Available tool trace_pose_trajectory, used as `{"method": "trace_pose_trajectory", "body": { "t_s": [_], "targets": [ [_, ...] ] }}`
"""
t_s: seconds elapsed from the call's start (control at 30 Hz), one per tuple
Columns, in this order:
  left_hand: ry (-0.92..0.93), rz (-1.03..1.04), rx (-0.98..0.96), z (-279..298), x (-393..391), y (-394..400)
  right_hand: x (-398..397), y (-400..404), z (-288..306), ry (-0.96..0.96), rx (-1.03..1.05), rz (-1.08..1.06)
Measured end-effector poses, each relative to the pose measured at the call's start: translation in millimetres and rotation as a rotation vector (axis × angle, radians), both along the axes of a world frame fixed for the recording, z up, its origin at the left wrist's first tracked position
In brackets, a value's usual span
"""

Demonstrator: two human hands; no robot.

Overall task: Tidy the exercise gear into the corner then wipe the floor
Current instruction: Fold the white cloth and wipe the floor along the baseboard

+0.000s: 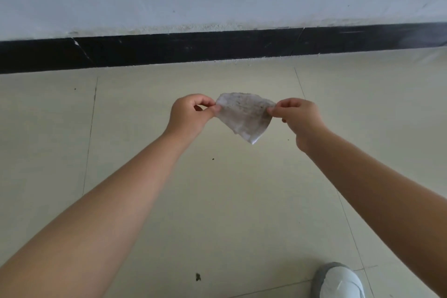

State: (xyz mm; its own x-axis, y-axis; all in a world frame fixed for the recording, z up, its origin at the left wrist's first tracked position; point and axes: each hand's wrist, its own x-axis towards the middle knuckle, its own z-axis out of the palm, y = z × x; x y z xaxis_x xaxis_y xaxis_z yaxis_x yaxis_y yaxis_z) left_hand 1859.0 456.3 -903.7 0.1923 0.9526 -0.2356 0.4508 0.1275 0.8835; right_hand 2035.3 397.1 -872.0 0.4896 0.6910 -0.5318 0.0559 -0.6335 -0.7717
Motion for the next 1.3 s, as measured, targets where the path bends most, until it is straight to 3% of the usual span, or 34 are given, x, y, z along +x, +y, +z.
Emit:
{"method": "trace_pose_trajectory", "body": {
  "t_s": [0.23, 0.53, 0.7, 0.8, 0.93, 1.0, 1.07, 1.13, 1.23, 1.3],
  "targets": [
    [0.101, -0.088, -0.04, 30, -20, 2, -4, 8, 23, 0.048, -0.163, 0.134],
    [0.069, 0.037, -0.445, 27, -19, -2, -10, 8, 8, 0.38, -0.397, 0.048],
    [0.058, 0.126, -0.556, 13, -15, -2, -3, 9, -6, 0.395, -0.433, 0.049],
    [0.148, 0.1, -0.623, -1, -13, -5, 3, 7, -15, 0.379, -0.489, 0.076],
    [0.421, -0.069, -0.641, -29, -19, -26, -5, -17, -39, 0.326, -0.629, 0.311],
    [0.561, -0.147, -0.563, -38, -24, -36, -14, -24, -49, 0.304, -0.553, 0.328],
    [0.586, -0.107, -0.456, -48, -31, -38, -18, -31, -60, 0.276, -0.379, 0.388],
    [0.541, -0.009, -0.4, -53, -36, -33, -22, -38, -68, 0.0, -0.271, 0.695],
    [0.506, 0.064, -0.334, -54, -44, -23, -33, -50, -84, -0.766, -0.147, 1.319],
    [0.577, -0.046, -0.289, -53, -47, -25, -41, -59, -95, -1.02, -0.037, 1.453]
  ]
}}
